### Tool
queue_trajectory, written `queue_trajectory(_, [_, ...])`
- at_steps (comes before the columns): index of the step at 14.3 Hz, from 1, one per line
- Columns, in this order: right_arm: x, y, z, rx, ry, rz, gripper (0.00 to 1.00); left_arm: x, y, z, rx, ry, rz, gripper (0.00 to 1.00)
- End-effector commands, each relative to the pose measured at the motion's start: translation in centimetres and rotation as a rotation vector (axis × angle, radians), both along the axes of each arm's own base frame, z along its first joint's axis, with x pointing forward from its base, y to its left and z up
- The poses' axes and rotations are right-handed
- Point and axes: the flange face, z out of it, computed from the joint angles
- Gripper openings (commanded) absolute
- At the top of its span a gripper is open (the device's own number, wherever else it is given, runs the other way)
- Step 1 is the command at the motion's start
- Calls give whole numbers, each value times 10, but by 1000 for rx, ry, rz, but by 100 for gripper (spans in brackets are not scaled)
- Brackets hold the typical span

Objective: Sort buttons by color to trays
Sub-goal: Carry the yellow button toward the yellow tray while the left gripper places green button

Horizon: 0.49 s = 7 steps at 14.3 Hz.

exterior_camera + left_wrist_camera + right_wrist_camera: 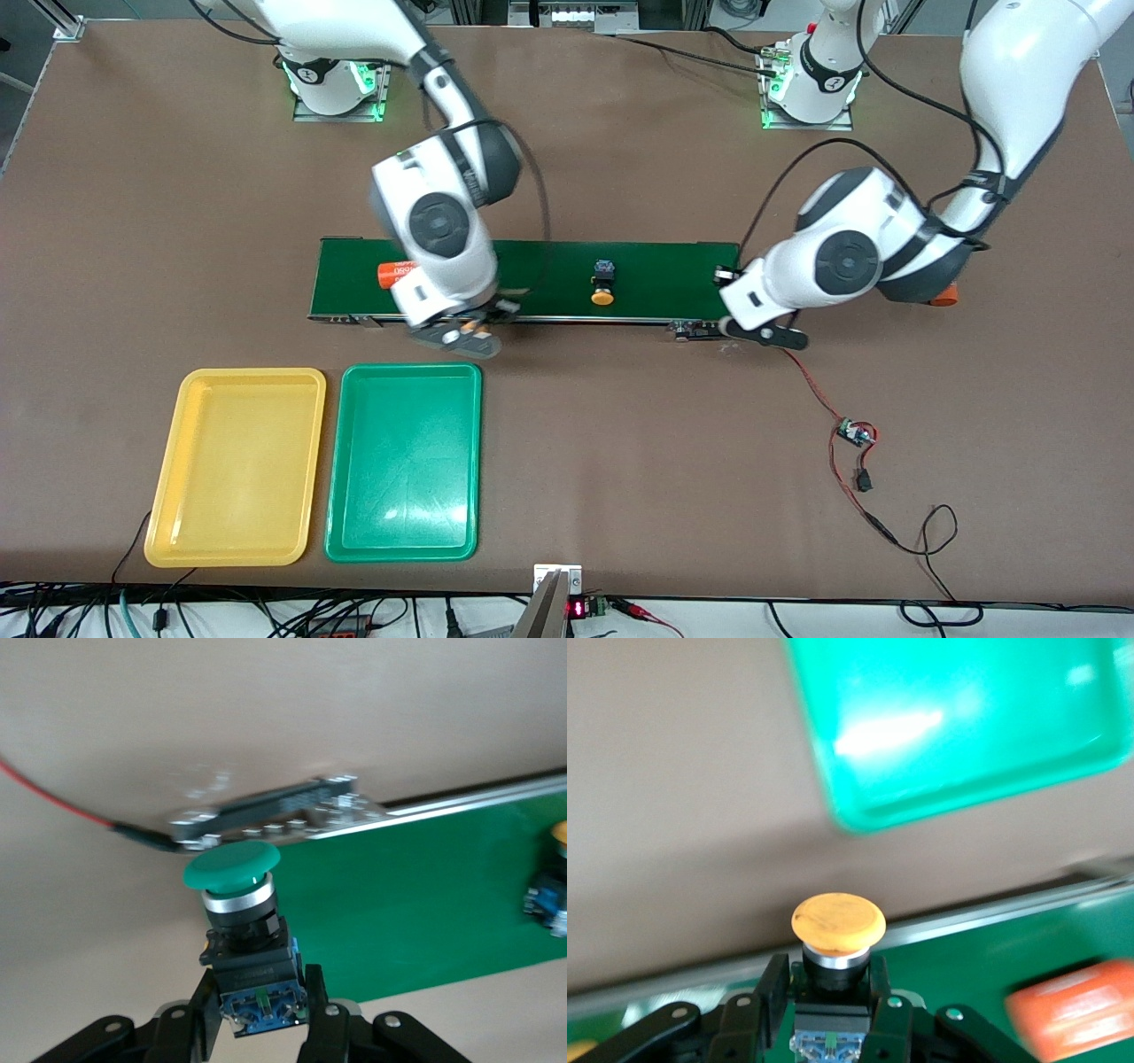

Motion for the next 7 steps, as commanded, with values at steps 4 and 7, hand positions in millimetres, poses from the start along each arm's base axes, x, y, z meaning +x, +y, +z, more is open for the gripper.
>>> queue_trajectory(4, [80,-179,-25,-63,48,93,21,-24,-56,-26,-1,29,-31,33])
queue_trajectory(7, [92,-233,-47,-61,91,201,18,-29,-62,-40,26,40,-47,100])
